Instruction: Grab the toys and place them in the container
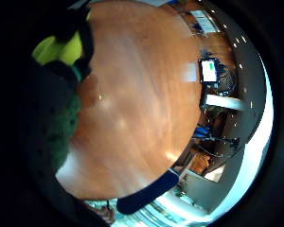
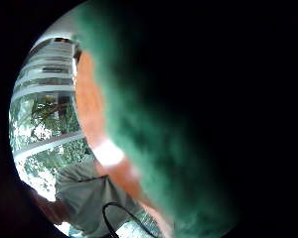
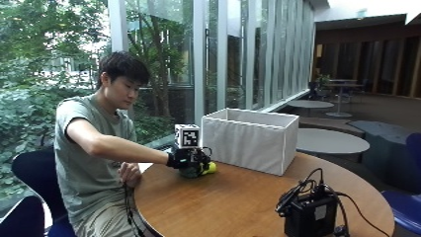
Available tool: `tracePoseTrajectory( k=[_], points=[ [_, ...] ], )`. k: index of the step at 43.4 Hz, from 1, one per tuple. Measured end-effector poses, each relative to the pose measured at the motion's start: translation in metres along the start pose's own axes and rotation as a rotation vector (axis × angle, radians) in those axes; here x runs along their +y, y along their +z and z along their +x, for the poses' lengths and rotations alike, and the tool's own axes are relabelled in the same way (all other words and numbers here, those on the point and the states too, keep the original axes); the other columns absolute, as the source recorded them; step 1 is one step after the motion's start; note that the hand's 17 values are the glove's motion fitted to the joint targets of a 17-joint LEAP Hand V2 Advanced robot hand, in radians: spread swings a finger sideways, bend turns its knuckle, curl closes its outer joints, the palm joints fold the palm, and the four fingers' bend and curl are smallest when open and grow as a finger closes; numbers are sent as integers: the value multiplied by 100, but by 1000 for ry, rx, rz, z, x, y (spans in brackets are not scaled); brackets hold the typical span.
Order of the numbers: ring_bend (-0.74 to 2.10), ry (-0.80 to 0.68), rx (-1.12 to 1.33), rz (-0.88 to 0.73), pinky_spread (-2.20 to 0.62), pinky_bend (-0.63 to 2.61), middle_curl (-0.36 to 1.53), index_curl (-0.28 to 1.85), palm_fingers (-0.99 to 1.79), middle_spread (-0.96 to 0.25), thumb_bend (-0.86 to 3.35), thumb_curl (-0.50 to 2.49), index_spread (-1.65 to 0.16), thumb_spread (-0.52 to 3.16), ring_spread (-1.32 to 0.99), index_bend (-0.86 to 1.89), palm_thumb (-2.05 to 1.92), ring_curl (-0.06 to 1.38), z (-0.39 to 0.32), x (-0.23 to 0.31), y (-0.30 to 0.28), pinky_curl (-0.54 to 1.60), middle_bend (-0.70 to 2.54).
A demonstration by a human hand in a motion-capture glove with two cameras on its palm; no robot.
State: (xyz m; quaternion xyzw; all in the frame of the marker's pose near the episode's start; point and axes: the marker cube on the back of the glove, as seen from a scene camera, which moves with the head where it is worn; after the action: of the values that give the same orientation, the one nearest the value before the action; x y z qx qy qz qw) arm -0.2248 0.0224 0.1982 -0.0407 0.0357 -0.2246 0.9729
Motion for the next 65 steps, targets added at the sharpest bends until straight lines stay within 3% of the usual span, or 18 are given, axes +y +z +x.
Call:
tracePoseTrajectory(
  k=[3, 4, 5, 9, 11, 15, 18, 20, 25, 32, 45, 47, 52, 60, 65],
  points=[
    [89, -87, -86, 81, -20, 126, 39, 28, 44, -11, 8, 34, -29, 120, -17, 21, 17, 35, -4, -3, -1, 39, 18],
    [81, -79, -104, 104, -16, 121, 36, 26, 17, -9, 0, 32, -29, 116, -14, 15, 7, 31, -4, -5, -2, 36, 14],
    [95, -53, -120, 132, -24, 129, 40, 31, 52, -12, 11, 36, -30, 123, -19, 24, 23, 40, -3, -9, -4, 42, 21],
    [110, 86, -185, 233, -30, 128, 41, 29, 74, -16, 20, 42, -30, 124, -25, 18, 41, 41, 16, -27, -17, 39, 22],
    [112, 98, -224, 226, -32, 123, 45, 35, 84, -19, 23, 47, -31, 116, -29, 30, 49, 44, 22, -34, -23, 40, 28],
    [112, -24, -276, 155, -35, 108, 52, 39, 102, -24, 27, 54, -30, 107, -36, 45, 60, 46, 10, -40, -36, 37, 45],
    [113, -93, -257, 108, -37, 102, 57, 45, 105, -27, 29, 58, -30, 100, -39, 51, 64, 49, 6, -43, -52, 37, 54],
    [113, -59, -249, 100, -38, 100, 60, 48, 105, -29, 29, 61, -30, 95, -40, 53, 65, 50, 15, -45, -70, 37, 59],
    [114, 290, -227, 109, -39, 98, 65, 53, 105, -29, 28, 66, -30, 85, -43, 56, 65, 53, 70, -55, -142, 37, 66],
    [115, -15, -110, 147, -40, 100, 70, 60, 101, -29, 26, 73, -31, 74, -45, 57, 64, 56, 54, -55, -246, 39, 68],
    [116, 58, -41, 355, -41, 103, 78, 70, 97, -28, 24, 84, -33, 60, -47, 55, 63, 60, -3, -110, -380, 42, 70],
    [116, 72, -67, 380, -41, 103, 79, 72, 97, -28, 23, 86, -33, 59, -48, 55, 63, 61, -20, -124, -389, 42, 70],
    [116, -70, 52, 405, -41, 104, 82, 75, 95, -28, 22, 90, -33, 56, -48, 53, 62, 62, -48, -144, -387, 42, 70],
    [115, -82, 72, 363, -41, 105, 85, 81, 94, -28, 20, 95, -34, 53, -48, 50, 61, 63, -114, -187, -376, 42, 70],
    [114, -60, 96, 292, -42, 107, 86, 84, 89, -29, 18, 97, -35, 53, -48, 44, 59, 64, -96, -192, -354, 43, 68]
  ],
)
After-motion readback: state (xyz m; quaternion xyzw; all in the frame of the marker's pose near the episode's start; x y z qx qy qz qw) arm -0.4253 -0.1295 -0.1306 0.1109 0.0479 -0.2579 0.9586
